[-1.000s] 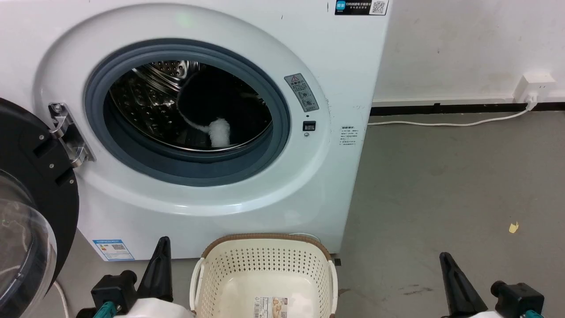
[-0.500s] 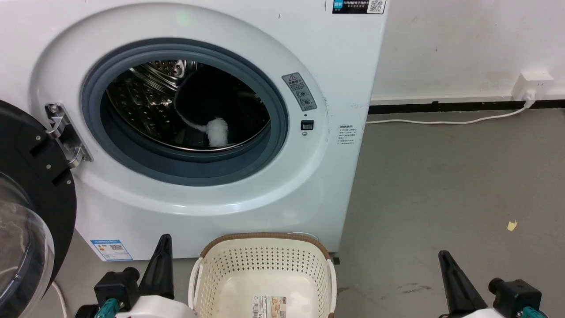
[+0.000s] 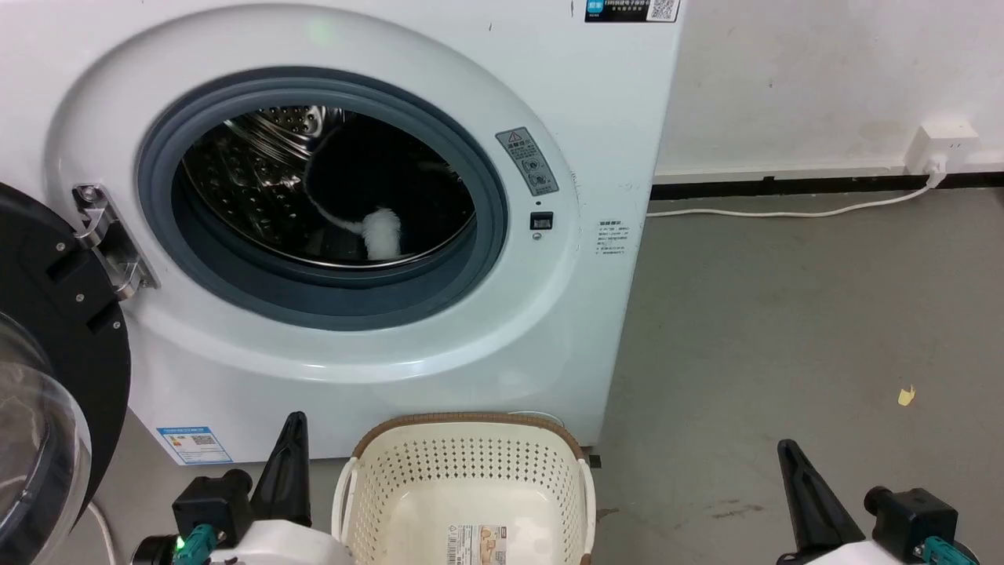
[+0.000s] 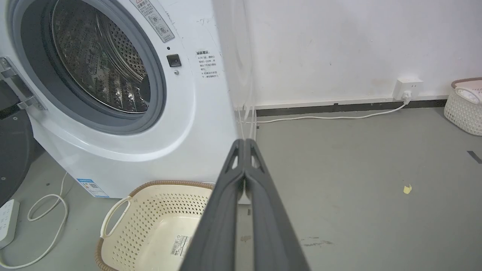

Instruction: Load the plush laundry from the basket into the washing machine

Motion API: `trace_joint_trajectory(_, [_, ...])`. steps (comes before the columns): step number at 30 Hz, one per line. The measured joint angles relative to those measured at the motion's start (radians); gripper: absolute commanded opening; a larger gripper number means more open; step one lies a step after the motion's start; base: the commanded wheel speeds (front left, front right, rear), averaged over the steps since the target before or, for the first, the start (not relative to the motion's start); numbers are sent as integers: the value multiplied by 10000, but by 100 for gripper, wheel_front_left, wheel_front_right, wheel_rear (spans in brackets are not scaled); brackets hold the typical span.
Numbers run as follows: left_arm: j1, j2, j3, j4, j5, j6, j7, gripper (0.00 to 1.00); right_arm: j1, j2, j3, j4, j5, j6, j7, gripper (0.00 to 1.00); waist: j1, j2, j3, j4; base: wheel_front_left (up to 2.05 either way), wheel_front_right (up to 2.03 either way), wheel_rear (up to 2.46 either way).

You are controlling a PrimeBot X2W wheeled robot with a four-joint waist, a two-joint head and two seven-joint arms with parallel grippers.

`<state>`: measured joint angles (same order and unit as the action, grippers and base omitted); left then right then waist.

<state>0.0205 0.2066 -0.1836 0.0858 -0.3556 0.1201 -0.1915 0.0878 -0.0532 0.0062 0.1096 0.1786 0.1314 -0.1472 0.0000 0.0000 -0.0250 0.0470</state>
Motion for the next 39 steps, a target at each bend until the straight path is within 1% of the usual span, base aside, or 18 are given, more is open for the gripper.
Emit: trace_joint_trajectory(39, [-9, -639, 727, -332, 1440, -449, 784, 0, -337, 0, -12, -441, -729, 0, 594, 0, -1, 0, 104, -196, 0, 0, 0])
